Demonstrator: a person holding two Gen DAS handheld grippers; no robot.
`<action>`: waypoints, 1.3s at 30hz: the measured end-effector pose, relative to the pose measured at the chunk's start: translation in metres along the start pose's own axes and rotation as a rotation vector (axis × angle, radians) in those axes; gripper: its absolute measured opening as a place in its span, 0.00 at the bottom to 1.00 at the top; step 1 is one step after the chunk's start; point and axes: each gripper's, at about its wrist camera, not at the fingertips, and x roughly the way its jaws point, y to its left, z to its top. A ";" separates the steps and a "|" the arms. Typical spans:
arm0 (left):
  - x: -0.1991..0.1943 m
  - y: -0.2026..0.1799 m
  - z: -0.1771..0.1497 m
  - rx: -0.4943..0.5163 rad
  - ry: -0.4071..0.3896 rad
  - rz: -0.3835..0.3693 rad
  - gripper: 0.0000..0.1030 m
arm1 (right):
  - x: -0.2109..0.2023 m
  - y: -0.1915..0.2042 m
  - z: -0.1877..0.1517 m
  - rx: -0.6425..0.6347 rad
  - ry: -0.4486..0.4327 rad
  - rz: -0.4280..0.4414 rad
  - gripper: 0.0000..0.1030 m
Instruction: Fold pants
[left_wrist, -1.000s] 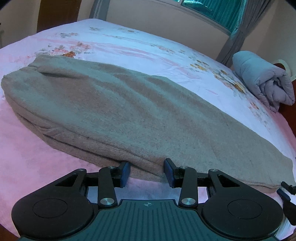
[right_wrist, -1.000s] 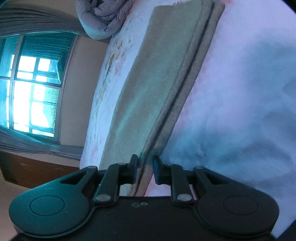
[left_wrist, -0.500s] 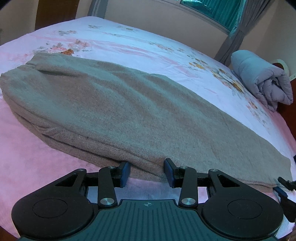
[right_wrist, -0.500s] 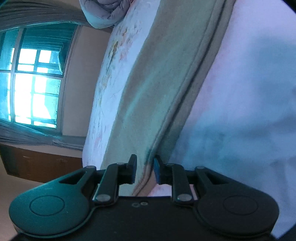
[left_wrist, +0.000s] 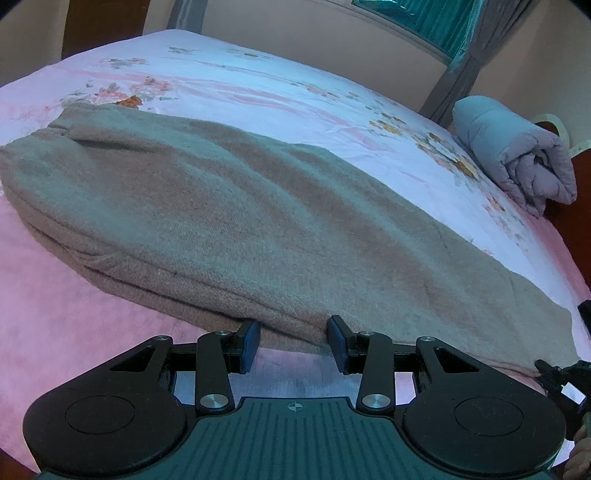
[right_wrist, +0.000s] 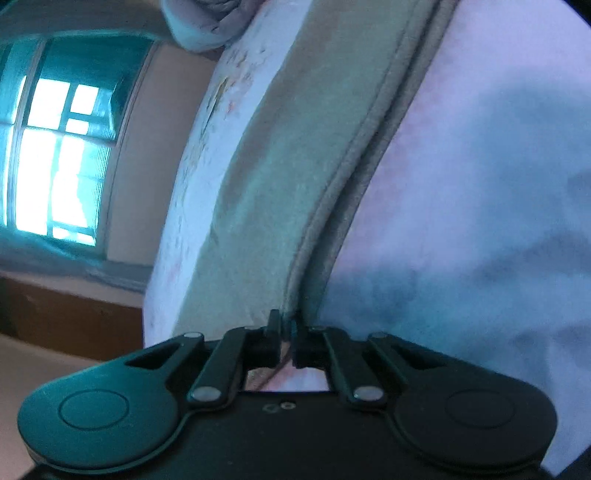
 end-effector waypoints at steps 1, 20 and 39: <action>-0.001 0.001 0.000 -0.002 0.001 -0.002 0.39 | -0.005 0.005 -0.002 -0.011 -0.011 -0.007 0.11; -0.035 0.045 0.000 -0.028 -0.057 0.069 0.39 | 0.072 0.067 -0.103 0.003 0.321 0.135 0.15; -0.042 0.051 0.008 0.037 -0.095 0.101 0.39 | 0.079 0.077 -0.113 -0.119 0.348 0.066 0.10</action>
